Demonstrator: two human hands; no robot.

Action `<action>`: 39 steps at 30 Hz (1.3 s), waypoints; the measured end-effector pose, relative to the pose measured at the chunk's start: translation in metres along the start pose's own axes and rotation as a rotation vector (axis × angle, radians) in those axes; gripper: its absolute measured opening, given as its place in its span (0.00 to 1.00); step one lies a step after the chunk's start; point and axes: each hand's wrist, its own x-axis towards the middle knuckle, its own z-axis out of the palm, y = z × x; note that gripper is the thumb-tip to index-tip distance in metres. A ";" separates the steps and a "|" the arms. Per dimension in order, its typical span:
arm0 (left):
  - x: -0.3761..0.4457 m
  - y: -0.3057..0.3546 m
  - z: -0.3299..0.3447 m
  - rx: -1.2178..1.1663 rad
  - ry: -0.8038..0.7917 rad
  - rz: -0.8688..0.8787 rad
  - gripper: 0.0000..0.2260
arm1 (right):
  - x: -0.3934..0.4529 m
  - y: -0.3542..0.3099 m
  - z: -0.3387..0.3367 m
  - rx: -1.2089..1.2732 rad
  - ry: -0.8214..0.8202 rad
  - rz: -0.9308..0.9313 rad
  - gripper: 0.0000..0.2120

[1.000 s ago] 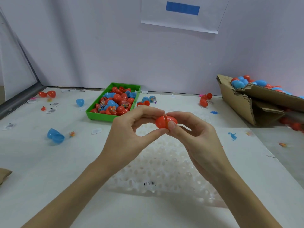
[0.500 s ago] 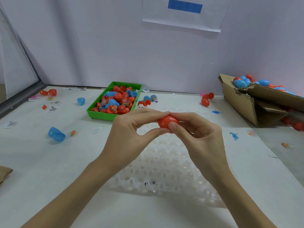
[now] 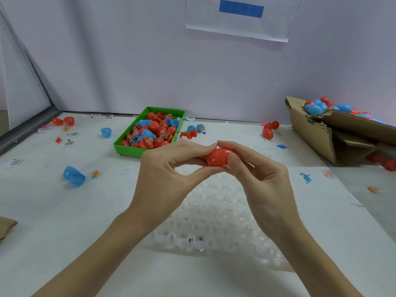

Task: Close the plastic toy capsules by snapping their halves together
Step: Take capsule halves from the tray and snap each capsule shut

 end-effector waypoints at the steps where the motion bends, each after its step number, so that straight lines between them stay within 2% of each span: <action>1: 0.000 0.001 0.001 0.039 -0.002 0.027 0.18 | -0.001 0.000 0.000 0.006 0.009 -0.001 0.12; 6: -0.001 -0.001 0.001 0.118 -0.035 0.027 0.19 | 0.001 0.000 -0.001 -0.017 0.039 0.062 0.13; 11: -0.004 -0.004 0.009 0.060 -0.176 -0.027 0.20 | 0.005 -0.005 -0.003 0.419 -0.061 0.374 0.13; 13: -0.008 -0.002 0.015 0.054 -0.216 0.001 0.23 | 0.005 -0.005 -0.003 0.479 -0.075 0.431 0.13; 16: -0.011 -0.002 0.017 0.087 -0.179 0.025 0.27 | 0.005 -0.004 -0.002 0.418 -0.067 0.457 0.16; 18: -0.010 -0.002 0.016 0.141 -0.117 0.033 0.24 | 0.005 -0.003 -0.001 0.391 -0.080 0.468 0.19; 20: -0.008 -0.003 0.013 0.172 -0.104 0.065 0.21 | 0.005 -0.002 -0.002 0.424 -0.095 0.486 0.17; 22: -0.008 -0.003 0.010 0.209 -0.128 0.101 0.21 | 0.004 -0.002 -0.002 0.406 -0.099 0.475 0.16; 25: -0.007 -0.006 0.007 0.349 -0.165 0.155 0.23 | 0.001 -0.003 0.001 0.221 -0.028 0.387 0.15; 29: -0.007 -0.008 0.005 0.497 -0.128 0.181 0.20 | -0.007 -0.001 0.012 0.027 0.069 0.257 0.15; 32: -0.008 -0.009 0.005 0.481 -0.108 0.184 0.18 | -0.009 0.000 0.015 -0.036 0.092 0.217 0.16; 39: -0.007 -0.014 0.004 0.484 -0.105 0.224 0.18 | -0.010 0.000 0.016 -0.203 0.096 0.070 0.09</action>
